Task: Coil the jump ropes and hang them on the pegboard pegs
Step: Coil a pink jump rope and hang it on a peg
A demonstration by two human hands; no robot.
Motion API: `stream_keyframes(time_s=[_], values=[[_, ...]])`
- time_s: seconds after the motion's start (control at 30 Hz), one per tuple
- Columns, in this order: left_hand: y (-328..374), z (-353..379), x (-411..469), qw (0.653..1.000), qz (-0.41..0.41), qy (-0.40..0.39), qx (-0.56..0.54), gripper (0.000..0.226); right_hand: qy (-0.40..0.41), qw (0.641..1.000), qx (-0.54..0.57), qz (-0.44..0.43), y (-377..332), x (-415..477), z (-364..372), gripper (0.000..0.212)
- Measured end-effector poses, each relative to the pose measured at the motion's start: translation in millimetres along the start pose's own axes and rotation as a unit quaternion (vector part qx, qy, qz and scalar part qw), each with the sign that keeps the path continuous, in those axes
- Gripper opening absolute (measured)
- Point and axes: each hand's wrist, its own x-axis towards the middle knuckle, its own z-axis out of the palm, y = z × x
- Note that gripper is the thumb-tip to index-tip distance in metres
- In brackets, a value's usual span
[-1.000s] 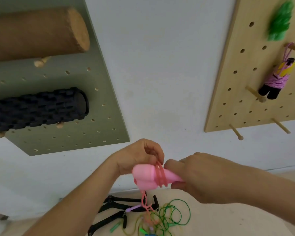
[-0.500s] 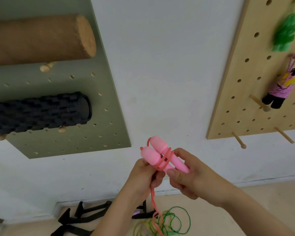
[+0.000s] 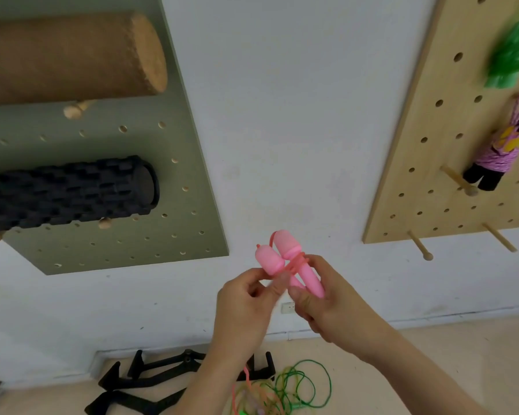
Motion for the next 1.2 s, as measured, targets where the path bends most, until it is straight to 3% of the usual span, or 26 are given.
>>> stream_keyframes(time_s=[0.1, 0.3, 0.53, 0.63, 0.73, 0.8, 0.87, 0.93, 1.0, 1.1, 1.2], values=[[3, -3, 1, 0.999, 0.019, 0.032, 0.012, 0.038, 0.006, 0.999, -0.027, -0.027, -2, 1, 4, 0.034], [8, 12, -2, 0.99, 0.011, 0.096, 0.104, 0.05, 0.057, 0.982, -0.173, -0.049, -10, 3, 6, 0.034], [15, 8, 2, 0.996, -0.063, 0.036, -0.044, 0.06, 0.061, 0.967, -0.224, -0.105, -9, 0, 8, 0.067], [16, 4, 0, 0.995, -0.068, 0.021, -0.071, 0.066, 0.024, 0.96, -0.234, -0.149, -6, 2, 5, 0.063], [14, 4, 0, 0.994, -0.093, 0.023, -0.057, 0.07, 0.002, 0.97, -0.196, -0.142, -1, 9, 0, 0.054], [13, 2, 0, 0.995, -0.096, 0.004, -0.013, 0.063, -0.001, 0.974, -0.179, -0.137, 3, 15, -2, 0.052], [7, 0, -3, 0.99, -0.057, -0.018, 0.125, 0.036, 0.015, 0.974, -0.186, -0.124, 6, 22, -8, 0.053], [1, -5, -11, 0.942, 0.039, -0.008, 0.333, 0.017, 0.031, 0.971, -0.216, -0.1, 6, 30, -16, 0.052], [-9, -9, -20, 0.868, 0.138, -0.035, 0.476, 0.032, 0.024, 0.964, -0.254, -0.077, 6, 36, -23, 0.051], [-3, -22, -21, 0.786, 0.24, -0.085, 0.564, 0.061, -0.033, 0.945, -0.32, -0.063, 6, 40, -24, 0.051], [16, -46, -15, 0.703, 0.352, -0.11, 0.608, 0.058, -0.107, 0.92, -0.373, -0.045, 0, 36, -21, 0.054]])
